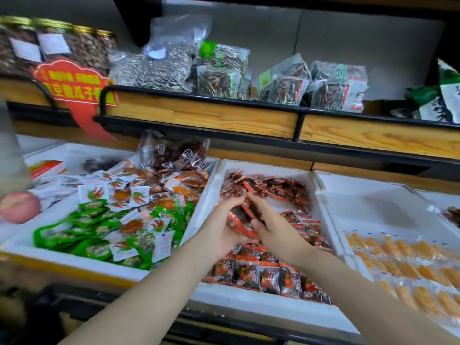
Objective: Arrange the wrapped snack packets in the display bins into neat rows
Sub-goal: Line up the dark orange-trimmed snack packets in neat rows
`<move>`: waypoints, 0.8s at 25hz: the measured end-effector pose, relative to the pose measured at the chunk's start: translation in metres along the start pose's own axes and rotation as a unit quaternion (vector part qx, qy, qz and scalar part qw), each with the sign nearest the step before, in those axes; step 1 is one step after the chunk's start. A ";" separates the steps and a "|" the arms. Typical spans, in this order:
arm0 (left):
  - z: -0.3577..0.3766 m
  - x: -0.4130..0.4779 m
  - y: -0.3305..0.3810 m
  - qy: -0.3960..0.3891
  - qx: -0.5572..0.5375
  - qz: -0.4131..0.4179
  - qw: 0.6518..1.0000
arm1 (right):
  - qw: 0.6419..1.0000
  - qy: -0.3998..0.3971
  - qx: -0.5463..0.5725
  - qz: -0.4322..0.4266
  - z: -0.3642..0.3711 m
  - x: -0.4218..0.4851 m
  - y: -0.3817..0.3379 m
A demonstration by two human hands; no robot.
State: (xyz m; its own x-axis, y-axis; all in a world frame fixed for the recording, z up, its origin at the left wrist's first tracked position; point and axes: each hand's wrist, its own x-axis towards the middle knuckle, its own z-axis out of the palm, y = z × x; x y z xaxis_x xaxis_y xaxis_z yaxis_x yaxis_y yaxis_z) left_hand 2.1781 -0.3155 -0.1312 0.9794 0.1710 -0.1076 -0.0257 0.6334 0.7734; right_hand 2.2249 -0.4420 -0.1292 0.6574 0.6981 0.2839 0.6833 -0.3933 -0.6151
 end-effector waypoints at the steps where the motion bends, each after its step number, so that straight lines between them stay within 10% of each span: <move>1: -0.002 -0.008 0.003 0.001 -0.007 0.007 1.000 | 1.000 -0.004 0.001 -0.013 0.003 -0.001 -0.005; 7: -0.012 -0.033 0.012 0.084 -0.060 0.059 0.993 | 0.994 0.007 0.097 -0.048 0.020 -0.003 -0.041; 10: -0.028 -0.042 0.018 0.095 -0.061 0.095 0.989 | 0.974 0.104 0.196 0.054 0.030 0.006 -0.050; 15: -0.057 -0.052 0.030 0.084 0.085 0.126 0.985 | 0.911 0.023 0.357 0.208 0.038 0.017 -0.052; 20: -0.081 -0.040 0.030 0.141 0.059 0.147 0.977 | 0.948 0.102 0.239 0.185 0.048 0.023 -0.055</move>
State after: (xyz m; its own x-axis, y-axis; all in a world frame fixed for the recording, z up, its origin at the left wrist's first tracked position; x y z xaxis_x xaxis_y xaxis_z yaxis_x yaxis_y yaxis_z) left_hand 2.1216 -0.2423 -0.1539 0.8384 0.5445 -0.0253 -0.2582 0.4375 0.8614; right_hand 2.1871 -0.3756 -0.1236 0.9049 0.4161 0.0894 0.2035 -0.2386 -0.9496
